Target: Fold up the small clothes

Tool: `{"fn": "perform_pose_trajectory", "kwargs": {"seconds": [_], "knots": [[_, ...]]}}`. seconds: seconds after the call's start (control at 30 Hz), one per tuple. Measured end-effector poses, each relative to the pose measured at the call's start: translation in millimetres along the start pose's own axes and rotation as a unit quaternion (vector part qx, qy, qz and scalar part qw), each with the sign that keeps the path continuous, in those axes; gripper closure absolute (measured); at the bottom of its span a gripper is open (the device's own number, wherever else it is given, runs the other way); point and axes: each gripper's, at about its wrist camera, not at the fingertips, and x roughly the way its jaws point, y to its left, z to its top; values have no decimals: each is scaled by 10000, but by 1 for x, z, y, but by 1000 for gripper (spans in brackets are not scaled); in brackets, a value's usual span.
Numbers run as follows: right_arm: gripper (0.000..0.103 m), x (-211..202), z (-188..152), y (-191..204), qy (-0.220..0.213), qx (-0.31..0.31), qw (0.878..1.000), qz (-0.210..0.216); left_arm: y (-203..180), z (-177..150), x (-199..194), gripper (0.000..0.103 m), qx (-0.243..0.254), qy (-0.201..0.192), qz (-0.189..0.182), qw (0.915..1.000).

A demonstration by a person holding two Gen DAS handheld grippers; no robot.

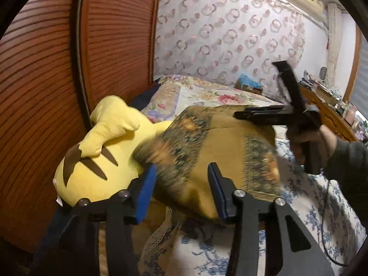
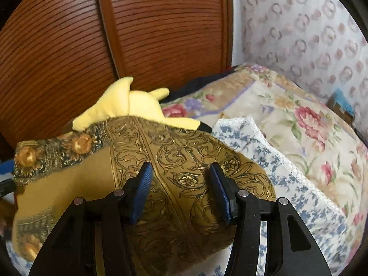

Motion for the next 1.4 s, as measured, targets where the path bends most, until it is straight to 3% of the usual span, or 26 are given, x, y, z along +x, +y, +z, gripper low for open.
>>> {"fn": "perform_pose_trajectory", "kwargs": {"seconds": [0.1,0.27,0.4,0.57,1.0,1.4], "knots": [[50,-2,-1,1,-31,40,10000,-41,-12,4,-3,50,87,-26,-242,9997],[50,-15,0,4,-3,108,9997,-203,-35,-4,12,50,336,359,-430,9979],[50,-42,-6,9,-102,128,9996,-250,-45,-16,25,50,500,690,-367,9957],[50,-83,-23,16,-233,129,9994,-236,-47,-22,34,50,489,835,-373,9946],[50,-204,-105,36,-707,605,9926,-784,-73,-17,-17,47,696,205,-477,9962],[27,-292,-175,62,-1144,1074,9742,-1623,-138,-17,-72,47,1055,-357,-922,9895]]}}
